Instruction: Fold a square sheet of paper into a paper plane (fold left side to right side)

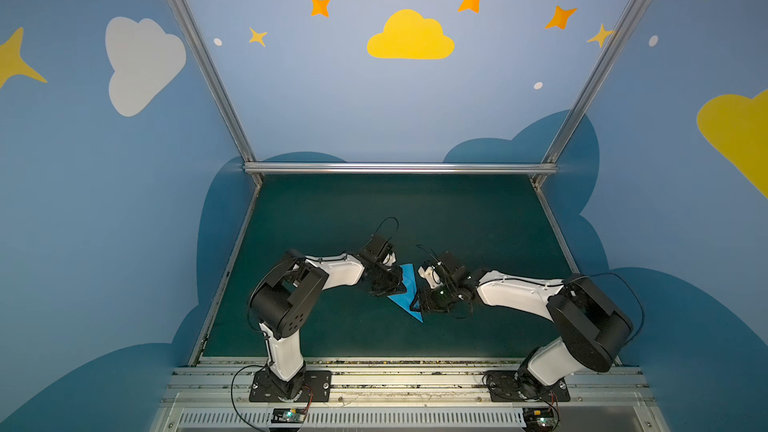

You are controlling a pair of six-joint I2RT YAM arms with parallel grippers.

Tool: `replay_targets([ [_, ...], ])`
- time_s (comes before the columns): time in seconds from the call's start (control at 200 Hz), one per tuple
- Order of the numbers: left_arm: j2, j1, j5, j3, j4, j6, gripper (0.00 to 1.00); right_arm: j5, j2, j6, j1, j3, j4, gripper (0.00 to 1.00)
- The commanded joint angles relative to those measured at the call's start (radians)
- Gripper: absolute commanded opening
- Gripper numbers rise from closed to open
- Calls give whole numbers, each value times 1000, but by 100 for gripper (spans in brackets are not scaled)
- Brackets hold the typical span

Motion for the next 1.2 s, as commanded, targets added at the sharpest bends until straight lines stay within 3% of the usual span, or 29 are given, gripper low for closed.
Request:
replay_targets([
  [0.0, -5, -2, -16, -16, 14, -8, 4, 45, 24, -11, 10, 13, -33, 51],
  [0.345, -17, -5, -16, -20, 22, -14, 4, 63, 34, -5, 11, -7, -27, 33],
  [1.191, -17, -41, -12, 21, 10, -9, 4, 91, 52, -3, 19, -24, -20, 17],
])
